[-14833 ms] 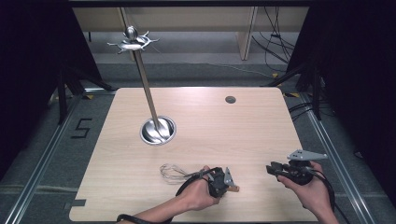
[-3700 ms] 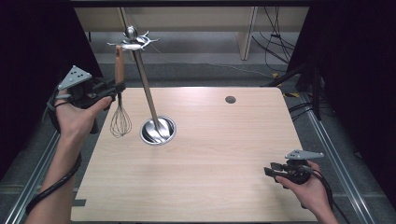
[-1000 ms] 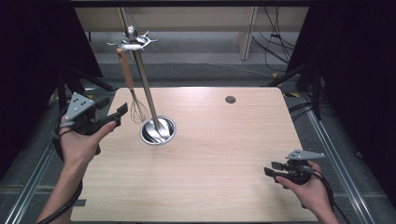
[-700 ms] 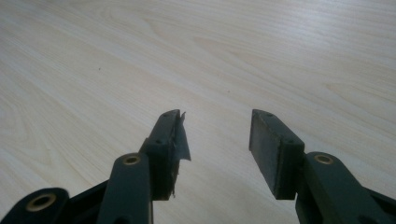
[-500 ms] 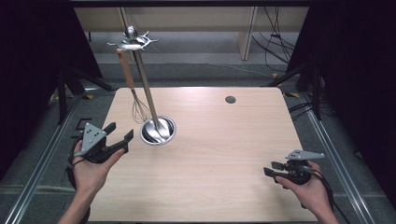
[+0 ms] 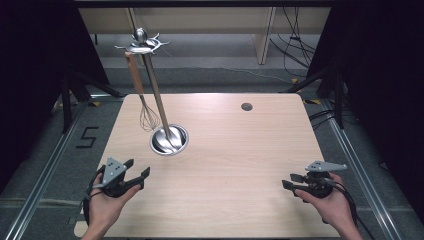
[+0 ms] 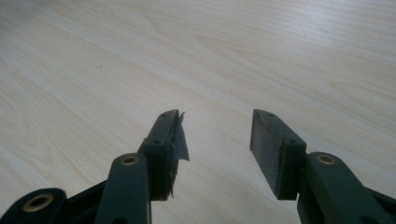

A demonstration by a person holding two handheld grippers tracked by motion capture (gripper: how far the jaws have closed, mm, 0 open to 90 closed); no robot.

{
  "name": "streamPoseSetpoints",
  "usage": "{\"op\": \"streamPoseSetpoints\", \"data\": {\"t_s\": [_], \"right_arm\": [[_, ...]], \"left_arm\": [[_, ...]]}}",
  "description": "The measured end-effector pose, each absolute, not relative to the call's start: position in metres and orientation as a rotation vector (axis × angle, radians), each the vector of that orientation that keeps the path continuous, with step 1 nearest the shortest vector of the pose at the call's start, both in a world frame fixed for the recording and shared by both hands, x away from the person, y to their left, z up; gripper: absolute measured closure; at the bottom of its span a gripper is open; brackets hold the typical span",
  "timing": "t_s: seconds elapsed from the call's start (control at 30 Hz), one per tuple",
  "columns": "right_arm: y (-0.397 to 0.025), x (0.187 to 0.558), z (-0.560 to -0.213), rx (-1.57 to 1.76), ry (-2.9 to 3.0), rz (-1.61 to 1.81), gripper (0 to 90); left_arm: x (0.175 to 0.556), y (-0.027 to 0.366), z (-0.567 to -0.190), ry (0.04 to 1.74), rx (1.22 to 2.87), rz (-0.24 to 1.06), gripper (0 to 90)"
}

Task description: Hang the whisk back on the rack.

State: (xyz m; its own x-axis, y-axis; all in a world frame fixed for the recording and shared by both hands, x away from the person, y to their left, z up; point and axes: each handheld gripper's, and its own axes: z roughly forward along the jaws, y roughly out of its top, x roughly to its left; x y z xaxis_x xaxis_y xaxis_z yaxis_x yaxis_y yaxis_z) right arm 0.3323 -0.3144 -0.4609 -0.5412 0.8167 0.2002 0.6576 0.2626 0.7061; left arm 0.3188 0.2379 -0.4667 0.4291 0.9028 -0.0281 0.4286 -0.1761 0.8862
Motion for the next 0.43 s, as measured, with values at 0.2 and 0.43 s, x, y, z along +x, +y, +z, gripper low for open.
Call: {"op": "streamPoseSetpoints", "data": {"t_s": [0.2,0.43], "right_arm": [[-0.317,0.333,-0.461,1.346,2.324,1.116,52.6],[-0.315,0.332,-0.464,1.396,2.328,1.138,51.5]], "left_arm": [[0.324,0.240,-0.477,1.179,1.822,0.601,35.7],[0.329,0.243,-0.484,1.216,1.851,0.605,36.1]]}}
